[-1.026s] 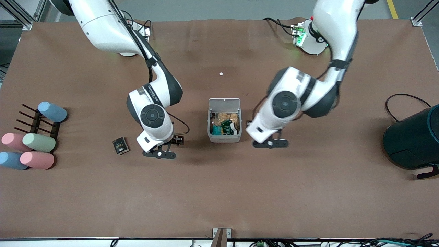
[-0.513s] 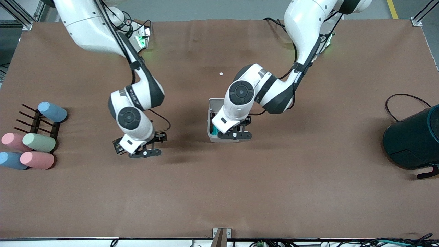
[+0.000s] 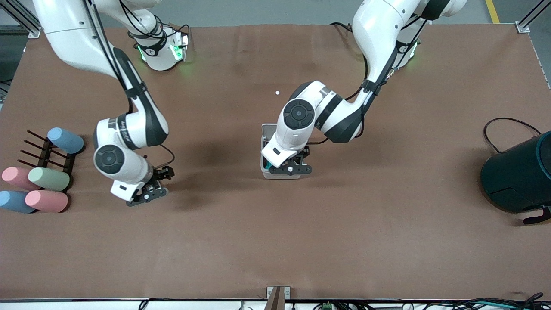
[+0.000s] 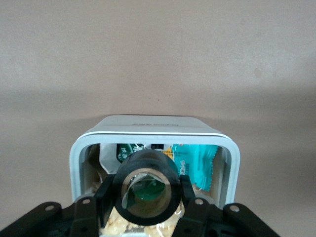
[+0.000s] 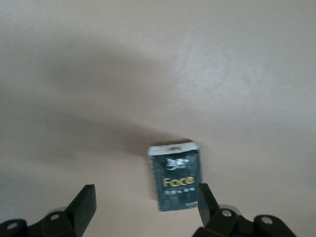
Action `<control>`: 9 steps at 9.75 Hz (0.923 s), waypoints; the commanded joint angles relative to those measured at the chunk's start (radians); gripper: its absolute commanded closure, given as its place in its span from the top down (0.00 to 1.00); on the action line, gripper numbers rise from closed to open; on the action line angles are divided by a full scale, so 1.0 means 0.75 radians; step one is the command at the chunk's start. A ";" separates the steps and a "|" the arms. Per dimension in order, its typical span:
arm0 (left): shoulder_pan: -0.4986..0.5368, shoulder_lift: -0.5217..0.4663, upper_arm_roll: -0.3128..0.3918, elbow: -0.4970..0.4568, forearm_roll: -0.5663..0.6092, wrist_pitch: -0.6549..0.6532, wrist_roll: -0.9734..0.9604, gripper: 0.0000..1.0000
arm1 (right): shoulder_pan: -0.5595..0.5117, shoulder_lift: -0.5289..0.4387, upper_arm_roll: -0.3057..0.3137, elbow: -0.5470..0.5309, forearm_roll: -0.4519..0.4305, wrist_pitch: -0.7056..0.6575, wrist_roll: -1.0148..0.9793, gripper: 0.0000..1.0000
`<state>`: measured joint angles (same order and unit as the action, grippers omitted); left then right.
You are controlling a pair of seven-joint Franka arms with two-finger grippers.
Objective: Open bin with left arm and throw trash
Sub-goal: 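Release the tape into the bin while the right gripper grasps the tissue pack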
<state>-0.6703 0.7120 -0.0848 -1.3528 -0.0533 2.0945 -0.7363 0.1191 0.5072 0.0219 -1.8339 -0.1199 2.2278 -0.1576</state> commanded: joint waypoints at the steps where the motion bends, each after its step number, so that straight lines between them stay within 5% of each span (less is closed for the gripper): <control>1: -0.012 0.022 0.009 0.032 -0.013 0.011 -0.045 1.00 | -0.044 -0.034 0.024 -0.052 -0.020 0.030 -0.056 0.92; 6: 0.045 -0.102 0.043 0.034 0.022 -0.127 -0.011 1.00 | -0.091 0.095 0.024 -0.089 -0.020 0.261 -0.105 0.91; 9: 0.267 -0.300 0.086 0.034 0.034 -0.378 0.364 1.00 | -0.136 0.154 0.024 -0.091 -0.022 0.343 -0.215 0.85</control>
<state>-0.5455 0.5635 -0.0214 -1.3016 -0.0374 1.8806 -0.5850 0.0458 0.6208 0.0219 -1.8947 -0.1200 2.4677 -0.2873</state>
